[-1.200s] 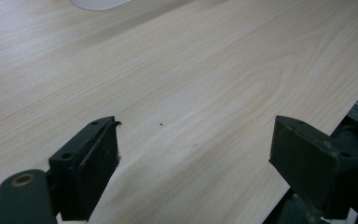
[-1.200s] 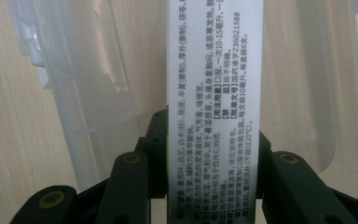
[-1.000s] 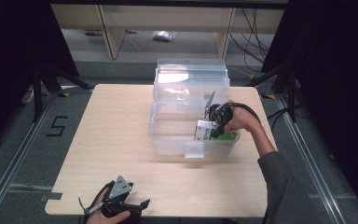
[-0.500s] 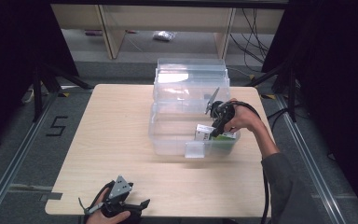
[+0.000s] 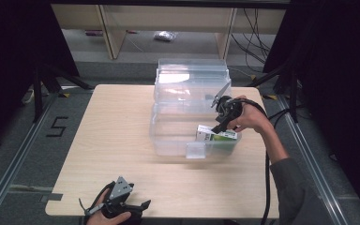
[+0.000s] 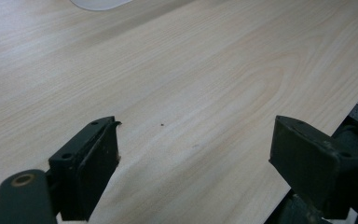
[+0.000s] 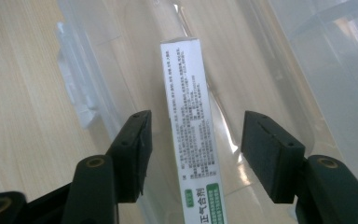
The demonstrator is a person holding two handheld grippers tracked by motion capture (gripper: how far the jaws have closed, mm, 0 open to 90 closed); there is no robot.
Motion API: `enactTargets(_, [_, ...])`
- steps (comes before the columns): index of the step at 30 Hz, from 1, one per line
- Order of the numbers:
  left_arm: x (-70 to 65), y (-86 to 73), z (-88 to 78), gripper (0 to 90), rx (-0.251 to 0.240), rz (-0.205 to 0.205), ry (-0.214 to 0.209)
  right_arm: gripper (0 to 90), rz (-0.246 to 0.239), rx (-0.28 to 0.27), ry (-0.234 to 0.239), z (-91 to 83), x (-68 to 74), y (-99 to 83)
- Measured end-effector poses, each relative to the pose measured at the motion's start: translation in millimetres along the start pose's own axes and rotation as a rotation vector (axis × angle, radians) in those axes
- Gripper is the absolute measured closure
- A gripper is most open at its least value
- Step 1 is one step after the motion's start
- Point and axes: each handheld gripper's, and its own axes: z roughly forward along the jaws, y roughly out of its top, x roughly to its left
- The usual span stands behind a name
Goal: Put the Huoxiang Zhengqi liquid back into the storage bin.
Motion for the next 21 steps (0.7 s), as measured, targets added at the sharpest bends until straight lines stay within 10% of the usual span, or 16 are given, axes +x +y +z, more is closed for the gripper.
enactTargets(21, [2.7, 0.3, -0.1, 14.8, 0.017, 0.014, 0.016, 33.4, 0.162, -0.172, -0.064, -25.0, 17.3, -30.8])
